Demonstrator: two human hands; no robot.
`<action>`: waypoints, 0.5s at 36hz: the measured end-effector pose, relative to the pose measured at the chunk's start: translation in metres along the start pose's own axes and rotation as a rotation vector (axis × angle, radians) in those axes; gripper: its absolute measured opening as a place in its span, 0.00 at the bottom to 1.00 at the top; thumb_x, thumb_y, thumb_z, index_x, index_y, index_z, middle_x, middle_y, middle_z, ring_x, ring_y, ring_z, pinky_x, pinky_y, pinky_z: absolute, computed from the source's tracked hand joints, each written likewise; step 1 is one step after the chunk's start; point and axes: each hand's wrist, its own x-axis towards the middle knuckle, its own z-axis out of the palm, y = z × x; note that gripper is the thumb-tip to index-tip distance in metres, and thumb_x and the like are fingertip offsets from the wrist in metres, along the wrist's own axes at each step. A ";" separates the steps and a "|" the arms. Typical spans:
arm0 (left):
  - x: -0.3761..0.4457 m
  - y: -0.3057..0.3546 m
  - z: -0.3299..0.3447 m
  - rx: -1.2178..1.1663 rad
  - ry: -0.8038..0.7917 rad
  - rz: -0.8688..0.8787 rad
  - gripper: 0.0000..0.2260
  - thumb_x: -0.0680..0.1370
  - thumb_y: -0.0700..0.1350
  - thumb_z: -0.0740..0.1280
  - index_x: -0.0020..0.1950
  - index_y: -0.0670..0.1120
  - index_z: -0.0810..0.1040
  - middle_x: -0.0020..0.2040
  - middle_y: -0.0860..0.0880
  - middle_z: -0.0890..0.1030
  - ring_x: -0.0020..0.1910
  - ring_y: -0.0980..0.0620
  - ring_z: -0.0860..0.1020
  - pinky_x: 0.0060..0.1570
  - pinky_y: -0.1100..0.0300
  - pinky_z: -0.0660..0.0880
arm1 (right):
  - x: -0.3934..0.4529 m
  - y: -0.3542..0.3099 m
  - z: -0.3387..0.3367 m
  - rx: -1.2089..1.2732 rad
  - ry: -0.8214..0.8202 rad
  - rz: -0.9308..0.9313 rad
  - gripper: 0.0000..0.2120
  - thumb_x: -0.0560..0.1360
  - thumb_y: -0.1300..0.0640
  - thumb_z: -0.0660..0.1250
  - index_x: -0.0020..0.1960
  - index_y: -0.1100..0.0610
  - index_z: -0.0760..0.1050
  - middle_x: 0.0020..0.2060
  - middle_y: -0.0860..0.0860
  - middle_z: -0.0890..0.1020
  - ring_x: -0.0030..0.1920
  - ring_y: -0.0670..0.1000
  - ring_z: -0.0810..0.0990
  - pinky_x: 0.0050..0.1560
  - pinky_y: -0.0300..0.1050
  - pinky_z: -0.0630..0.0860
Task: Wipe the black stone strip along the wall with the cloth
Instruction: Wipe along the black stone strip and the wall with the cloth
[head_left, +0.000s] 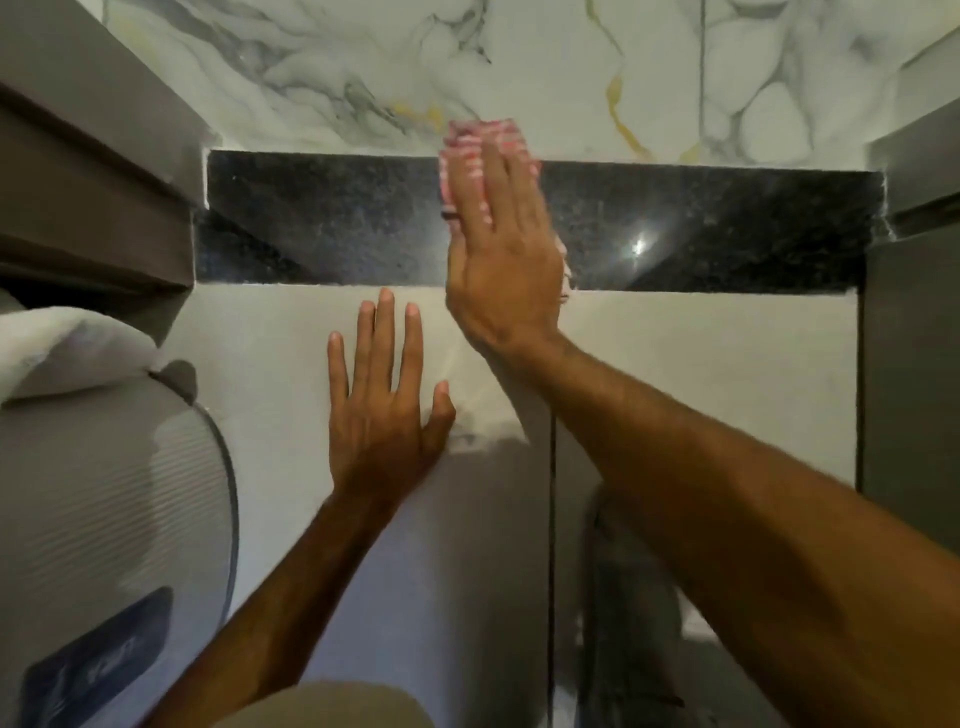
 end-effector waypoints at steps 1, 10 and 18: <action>0.000 0.000 0.000 -0.003 -0.006 0.003 0.31 0.90 0.58 0.53 0.88 0.41 0.58 0.88 0.36 0.60 0.88 0.36 0.58 0.87 0.33 0.56 | -0.008 0.004 -0.003 0.023 -0.050 -0.138 0.31 0.87 0.52 0.60 0.88 0.55 0.60 0.88 0.57 0.61 0.89 0.58 0.57 0.89 0.51 0.49; 0.010 0.009 -0.019 -0.047 -0.111 -0.059 0.33 0.86 0.56 0.53 0.88 0.40 0.59 0.88 0.35 0.58 0.88 0.35 0.58 0.84 0.29 0.59 | -0.069 0.066 -0.053 -0.113 -0.031 0.322 0.29 0.90 0.49 0.54 0.89 0.55 0.57 0.89 0.56 0.58 0.90 0.58 0.56 0.90 0.56 0.58; 0.031 0.027 -0.003 -0.066 -0.130 0.002 0.35 0.86 0.60 0.50 0.90 0.45 0.51 0.90 0.39 0.51 0.90 0.38 0.51 0.85 0.29 0.47 | 0.028 0.039 -0.026 -0.009 -0.129 0.064 0.31 0.90 0.48 0.56 0.89 0.57 0.54 0.89 0.58 0.56 0.90 0.59 0.53 0.90 0.53 0.49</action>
